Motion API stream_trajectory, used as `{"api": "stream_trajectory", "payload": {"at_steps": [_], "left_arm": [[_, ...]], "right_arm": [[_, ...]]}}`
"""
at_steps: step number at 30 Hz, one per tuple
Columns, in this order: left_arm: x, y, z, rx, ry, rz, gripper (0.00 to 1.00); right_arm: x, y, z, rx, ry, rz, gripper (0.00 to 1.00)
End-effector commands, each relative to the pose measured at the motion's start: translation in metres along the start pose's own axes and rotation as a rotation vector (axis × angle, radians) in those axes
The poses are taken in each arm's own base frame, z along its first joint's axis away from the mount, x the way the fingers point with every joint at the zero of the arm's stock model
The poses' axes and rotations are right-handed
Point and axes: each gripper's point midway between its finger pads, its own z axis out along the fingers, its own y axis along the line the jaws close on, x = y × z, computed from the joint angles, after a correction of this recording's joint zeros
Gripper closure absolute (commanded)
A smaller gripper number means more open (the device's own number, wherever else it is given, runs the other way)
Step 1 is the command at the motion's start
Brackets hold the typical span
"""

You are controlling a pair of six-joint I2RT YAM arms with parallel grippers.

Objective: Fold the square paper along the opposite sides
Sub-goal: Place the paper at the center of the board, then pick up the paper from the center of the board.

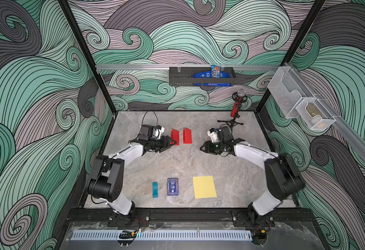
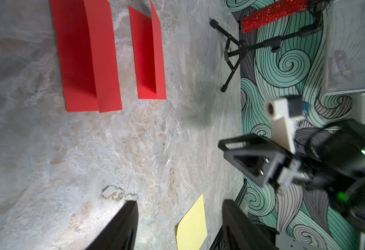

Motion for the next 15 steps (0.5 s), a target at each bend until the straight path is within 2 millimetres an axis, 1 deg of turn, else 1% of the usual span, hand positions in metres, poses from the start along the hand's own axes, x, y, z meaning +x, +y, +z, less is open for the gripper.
{"api": "stream_trajectory", "payload": {"at_steps": [1,3,4,6,7,10,12,15], "left_arm": [[0.019,0.002,-0.001,-0.082,0.003,0.057,0.35],[0.029,0.002,0.000,-0.089,0.008,0.063,0.34],[0.034,0.002,0.001,-0.092,0.012,0.065,0.34],[0.040,0.003,0.002,-0.099,0.016,0.065,0.33],[0.042,0.003,0.003,-0.096,0.020,0.066,0.33],[0.047,0.003,0.005,-0.097,0.032,0.069,0.31],[0.048,0.005,0.007,-0.100,0.041,0.067,0.30],[0.047,0.005,0.009,-0.098,0.049,0.072,0.30]], "right_arm": [[0.075,-0.025,-0.010,0.219,0.008,-0.087,0.57],[0.110,-0.022,-0.020,0.214,0.005,-0.111,0.56],[0.126,-0.025,-0.024,0.208,0.007,-0.117,0.55],[0.147,-0.029,-0.027,0.200,0.011,-0.130,0.52],[0.155,-0.031,-0.026,0.193,0.012,-0.136,0.50],[0.168,-0.033,-0.019,0.169,0.020,-0.161,0.47],[0.171,-0.033,-0.011,0.161,0.031,-0.171,0.47],[0.171,-0.036,-0.001,0.201,0.052,-0.192,0.47]]}}
